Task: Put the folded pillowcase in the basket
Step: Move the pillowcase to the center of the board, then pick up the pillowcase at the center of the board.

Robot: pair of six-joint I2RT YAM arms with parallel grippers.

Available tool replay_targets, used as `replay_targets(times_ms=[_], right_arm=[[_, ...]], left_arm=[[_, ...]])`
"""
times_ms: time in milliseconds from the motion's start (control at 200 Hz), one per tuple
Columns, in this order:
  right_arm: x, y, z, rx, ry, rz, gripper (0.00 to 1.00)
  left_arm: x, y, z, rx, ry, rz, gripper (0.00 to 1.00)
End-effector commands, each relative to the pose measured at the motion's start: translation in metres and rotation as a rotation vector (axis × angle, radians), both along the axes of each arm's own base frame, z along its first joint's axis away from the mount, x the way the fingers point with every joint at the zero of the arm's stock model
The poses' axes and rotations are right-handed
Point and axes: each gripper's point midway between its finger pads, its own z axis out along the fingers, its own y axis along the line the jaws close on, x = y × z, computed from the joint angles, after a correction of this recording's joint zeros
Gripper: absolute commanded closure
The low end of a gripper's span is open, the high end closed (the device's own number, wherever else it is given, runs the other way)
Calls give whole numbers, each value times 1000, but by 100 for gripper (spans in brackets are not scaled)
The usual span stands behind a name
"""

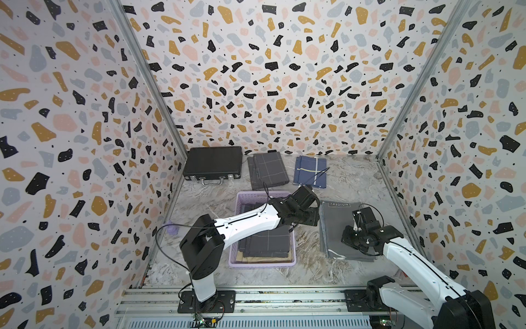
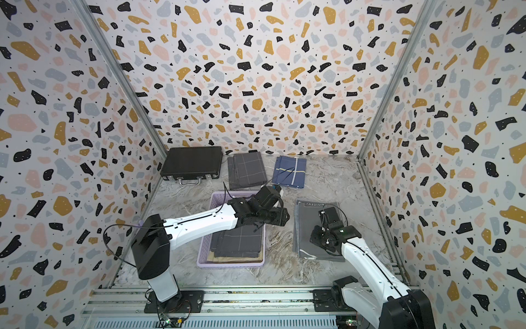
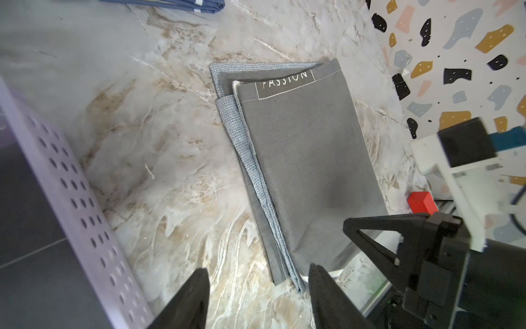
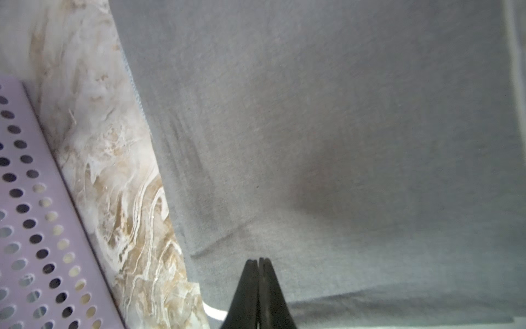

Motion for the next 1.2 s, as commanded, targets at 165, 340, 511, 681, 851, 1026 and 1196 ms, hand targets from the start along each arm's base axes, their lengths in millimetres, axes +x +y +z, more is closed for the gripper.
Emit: replay_targets(times_ms=[165,340,511,681,851,1026,1196], right_arm=[[37,5,-34,-52,98,20,100],[20,27,-72,38,170,42,100],[0,54,-75,99,177,97,100],[-22,53,-67,115,174,115,100],[-46,47,-70,141,183,110,100],[-42,49,-52,135,148,147,100],[-35,24,2,11,14,157,76]], left_arm=[[25,-19,-14,65,6,37,30],[36,-8,-25,113,5,106,23],[44,-8,-37,130,29,123,22],[52,-9,-49,148,34,129,21],[57,-21,-58,135,60,119,21],[59,-32,-78,147,97,112,18],[68,-18,-97,260,66,138,11]])
